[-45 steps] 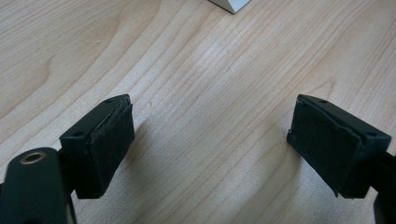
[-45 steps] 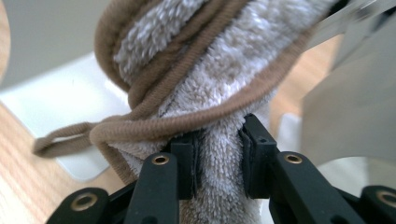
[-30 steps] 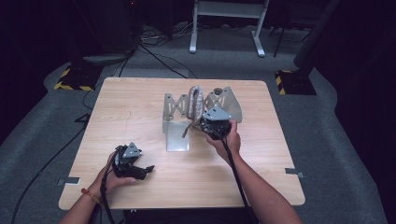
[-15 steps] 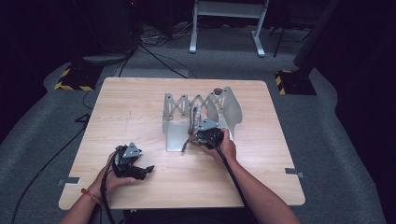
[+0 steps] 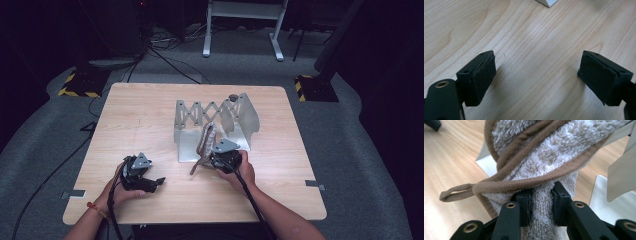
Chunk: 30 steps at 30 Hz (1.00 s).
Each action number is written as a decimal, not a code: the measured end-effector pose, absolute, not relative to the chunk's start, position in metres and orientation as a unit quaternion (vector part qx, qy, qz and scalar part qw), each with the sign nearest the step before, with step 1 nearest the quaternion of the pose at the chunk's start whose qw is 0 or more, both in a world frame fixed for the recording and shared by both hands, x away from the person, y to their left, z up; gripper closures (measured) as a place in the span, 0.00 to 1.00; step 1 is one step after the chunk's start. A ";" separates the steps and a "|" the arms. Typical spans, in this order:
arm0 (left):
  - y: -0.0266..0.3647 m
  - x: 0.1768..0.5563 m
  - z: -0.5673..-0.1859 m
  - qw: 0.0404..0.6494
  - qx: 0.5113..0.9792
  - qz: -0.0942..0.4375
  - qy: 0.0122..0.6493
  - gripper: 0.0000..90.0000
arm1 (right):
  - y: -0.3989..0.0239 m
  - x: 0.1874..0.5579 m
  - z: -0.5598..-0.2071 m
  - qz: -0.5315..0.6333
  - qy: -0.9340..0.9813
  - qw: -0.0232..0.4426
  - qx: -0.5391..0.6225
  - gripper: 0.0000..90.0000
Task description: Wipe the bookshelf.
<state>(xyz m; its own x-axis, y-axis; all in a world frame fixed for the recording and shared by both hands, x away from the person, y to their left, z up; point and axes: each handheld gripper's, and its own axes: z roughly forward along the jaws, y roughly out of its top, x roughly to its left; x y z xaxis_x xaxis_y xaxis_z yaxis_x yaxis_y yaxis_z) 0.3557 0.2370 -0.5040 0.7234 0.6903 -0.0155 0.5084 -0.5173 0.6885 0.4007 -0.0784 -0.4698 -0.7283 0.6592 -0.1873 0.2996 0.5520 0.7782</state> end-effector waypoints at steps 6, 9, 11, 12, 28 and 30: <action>0.237 0.356 -0.504 0.347 0.862 0.131 0.347 0.16 | -0.069 0.374 -0.468 0.397 0.841 0.248 0.271 0.81; 0.237 0.355 -0.504 0.346 0.862 0.131 0.347 0.16 | -0.063 0.365 -0.464 0.410 0.834 0.260 0.262 0.81; 0.237 0.355 -0.504 0.347 0.862 0.131 0.346 0.16 | -0.058 0.363 -0.459 0.420 0.826 0.275 0.257 0.81; 0.237 0.355 -0.504 0.347 0.862 0.130 0.346 0.16 | -0.056 0.364 -0.457 0.422 0.825 0.277 0.253 0.81; 0.238 0.355 -0.504 0.345 0.863 0.133 0.344 0.16 | -0.031 0.378 -0.412 0.451 0.797 0.328 0.233 0.81; 0.238 0.355 -0.504 0.347 0.863 0.130 0.344 0.16 | -0.027 0.389 -0.416 0.435 0.802 0.330 0.241 0.81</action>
<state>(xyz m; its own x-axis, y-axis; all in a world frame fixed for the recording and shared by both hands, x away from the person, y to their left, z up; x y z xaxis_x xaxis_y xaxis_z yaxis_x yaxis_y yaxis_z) 0.3555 0.2375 -0.5040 0.7295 0.6838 -0.0142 0.5031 -0.5225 0.6884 0.3889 -0.0269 -0.4158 -0.6659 0.6744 -0.3191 0.1007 0.5050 0.8572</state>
